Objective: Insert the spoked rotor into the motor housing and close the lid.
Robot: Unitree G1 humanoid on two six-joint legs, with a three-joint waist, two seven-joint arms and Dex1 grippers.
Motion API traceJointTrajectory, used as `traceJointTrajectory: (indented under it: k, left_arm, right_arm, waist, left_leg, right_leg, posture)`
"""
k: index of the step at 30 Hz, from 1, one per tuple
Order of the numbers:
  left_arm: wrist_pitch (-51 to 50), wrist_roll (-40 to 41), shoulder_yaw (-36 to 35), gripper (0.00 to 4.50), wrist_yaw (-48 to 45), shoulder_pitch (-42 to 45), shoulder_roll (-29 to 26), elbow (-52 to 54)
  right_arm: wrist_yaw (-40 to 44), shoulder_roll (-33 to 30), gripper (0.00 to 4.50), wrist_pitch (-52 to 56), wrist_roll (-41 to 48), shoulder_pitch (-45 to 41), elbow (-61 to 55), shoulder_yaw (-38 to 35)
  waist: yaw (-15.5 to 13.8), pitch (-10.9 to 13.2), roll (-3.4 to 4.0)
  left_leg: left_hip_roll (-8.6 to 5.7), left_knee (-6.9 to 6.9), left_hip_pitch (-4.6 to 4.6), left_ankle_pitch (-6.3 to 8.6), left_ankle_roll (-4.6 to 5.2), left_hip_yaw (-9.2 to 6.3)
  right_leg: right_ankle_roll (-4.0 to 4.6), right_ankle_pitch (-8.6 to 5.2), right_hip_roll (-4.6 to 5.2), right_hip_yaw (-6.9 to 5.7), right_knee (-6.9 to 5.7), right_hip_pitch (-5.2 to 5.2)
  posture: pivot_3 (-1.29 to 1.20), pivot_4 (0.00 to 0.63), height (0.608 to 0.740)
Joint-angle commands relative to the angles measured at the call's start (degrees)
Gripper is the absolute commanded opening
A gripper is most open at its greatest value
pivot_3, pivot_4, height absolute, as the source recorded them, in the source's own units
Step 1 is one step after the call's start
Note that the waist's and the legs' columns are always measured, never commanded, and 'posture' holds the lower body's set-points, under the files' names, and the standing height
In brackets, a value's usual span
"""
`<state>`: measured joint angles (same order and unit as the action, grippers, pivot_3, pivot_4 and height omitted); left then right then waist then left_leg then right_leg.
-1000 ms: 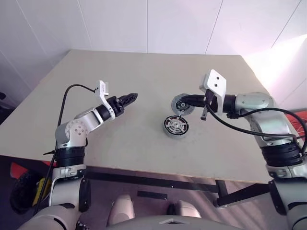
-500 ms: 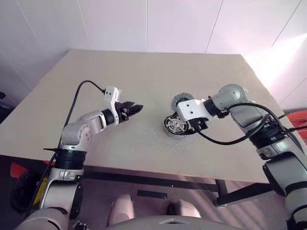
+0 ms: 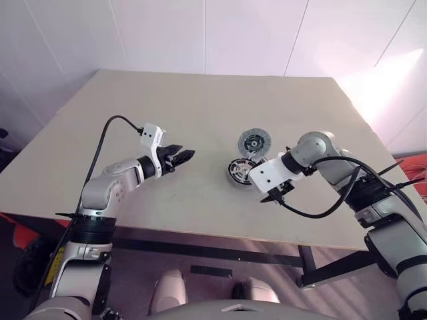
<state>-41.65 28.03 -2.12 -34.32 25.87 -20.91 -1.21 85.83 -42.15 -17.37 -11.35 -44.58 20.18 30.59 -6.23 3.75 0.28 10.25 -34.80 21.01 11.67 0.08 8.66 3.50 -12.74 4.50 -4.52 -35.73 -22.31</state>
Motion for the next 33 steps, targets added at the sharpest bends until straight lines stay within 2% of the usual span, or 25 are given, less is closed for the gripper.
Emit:
traceJointTrajectory:
  k: [1,16,33]
  left_arm:
    - [0.1,0.8,-0.7,2.93,-0.1,0.5,0.3,2.3]
    - [0.1,0.6,-0.7,2.93,0.8,-0.9,1.7,3.3]
    - [1.0,0.4,-0.7,2.93,2.4,-2.0,4.3,3.4]
  right_arm:
    - [0.3,-0.4,3.67,-2.1,-1.2,-0.8,0.0,-0.1]
    - [0.1,1.8,3.67,-9.1,-6.2,-6.2,9.2,2.0]
    - [0.9,4.9,3.67,-12.9,-9.8,-9.4,9.1,4.6]
  waist:
    - [0.4,0.0,0.00]
    - [0.8,0.0,0.00]
    - [1.1,0.0,0.00]
  left_leg:
    - [0.00,0.00,0.00,0.00,0.00,0.00]
    - [0.06,-0.02,0.08,0.00,0.02,0.00]
    - [0.13,-0.05,0.05,0.00,0.02,0.01]
  right_leg:
    - [0.00,0.00,0.00,0.00,0.00,0.00]
    - [0.06,0.04,-0.08,0.00,0.01,-0.05]
    - [0.08,0.04,-0.12,0.00,0.00,-0.04]
  posture:
    - [0.00,0.000,0.740]
    - [0.00,0.000,0.740]
    - [0.00,0.000,0.740]
